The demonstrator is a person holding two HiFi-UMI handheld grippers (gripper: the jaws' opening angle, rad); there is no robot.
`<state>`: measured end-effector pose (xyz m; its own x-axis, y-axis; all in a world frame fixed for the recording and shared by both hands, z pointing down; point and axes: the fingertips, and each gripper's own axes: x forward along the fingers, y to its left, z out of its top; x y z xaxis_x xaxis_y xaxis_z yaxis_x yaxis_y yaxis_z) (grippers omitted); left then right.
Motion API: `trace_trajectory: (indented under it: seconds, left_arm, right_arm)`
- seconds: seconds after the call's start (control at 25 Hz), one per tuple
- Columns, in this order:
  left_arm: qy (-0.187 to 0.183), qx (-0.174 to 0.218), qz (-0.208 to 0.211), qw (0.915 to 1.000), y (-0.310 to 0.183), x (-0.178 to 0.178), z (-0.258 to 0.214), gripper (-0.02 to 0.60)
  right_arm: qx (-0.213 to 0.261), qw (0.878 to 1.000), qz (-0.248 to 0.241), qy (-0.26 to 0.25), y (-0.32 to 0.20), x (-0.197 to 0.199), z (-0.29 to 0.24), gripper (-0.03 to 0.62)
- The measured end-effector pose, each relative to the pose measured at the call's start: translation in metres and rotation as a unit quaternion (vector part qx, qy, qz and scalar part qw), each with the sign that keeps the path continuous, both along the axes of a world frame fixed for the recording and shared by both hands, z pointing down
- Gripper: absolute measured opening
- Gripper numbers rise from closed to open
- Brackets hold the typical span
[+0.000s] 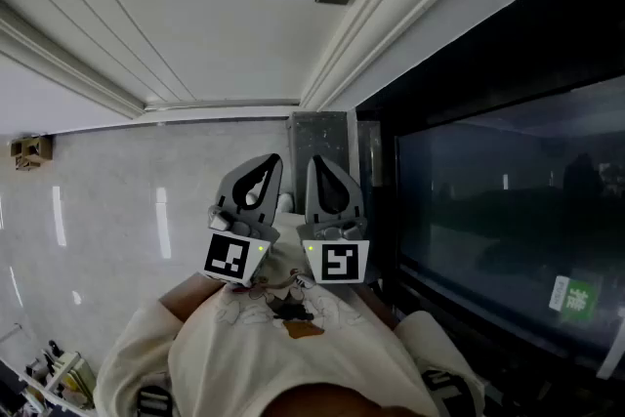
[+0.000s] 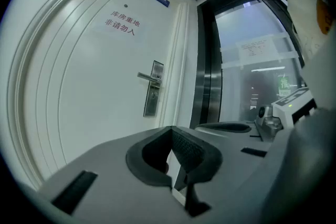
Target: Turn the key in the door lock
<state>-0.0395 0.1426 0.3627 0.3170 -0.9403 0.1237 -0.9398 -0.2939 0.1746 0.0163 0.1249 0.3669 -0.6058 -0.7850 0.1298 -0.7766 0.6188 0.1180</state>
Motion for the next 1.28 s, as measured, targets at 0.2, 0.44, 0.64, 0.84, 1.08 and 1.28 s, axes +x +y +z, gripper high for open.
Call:
trace_trajectory:
  seconds: [0.2,0.44,0.64,0.84,1.08,1.28]
  left_arm:
    - [0.004,-0.003,-0.005,1.0,0.001,0.002,0.002,0.006]
    - [0.01,-0.006,-0.015,0.9998,-0.003,0.002,0.003,0.006]
    - [0.057,-0.005,-0.014,0.9983,-0.011,0.013,0.003,0.006]
    - [0.155,0.014,0.002,0.9879,-0.038,0.011,-0.015,0.006]
    - [0.129,0.075,-0.034,0.9883,-0.084,0.001,-0.044,0.009]
    - [0.116,0.073,-0.041,0.9897,-0.115,0.001,-0.048,0.02]
  right_arm:
    - [0.0,1.0,-0.003,0.004,0.0,0.003,0.002,0.006]
    - [0.004,1.0,-0.01,0.007,-0.003,0.008,0.001,0.006]
    - [-0.005,0.999,-0.03,-0.012,-0.006,0.02,0.001,0.025]
    - [0.015,0.999,-0.023,-0.017,-0.016,0.038,-0.013,0.103]
    - [0.03,0.999,-0.021,-0.033,-0.033,0.057,-0.017,0.101]
    - [0.007,0.999,-0.015,-0.04,-0.055,0.056,-0.012,0.095]
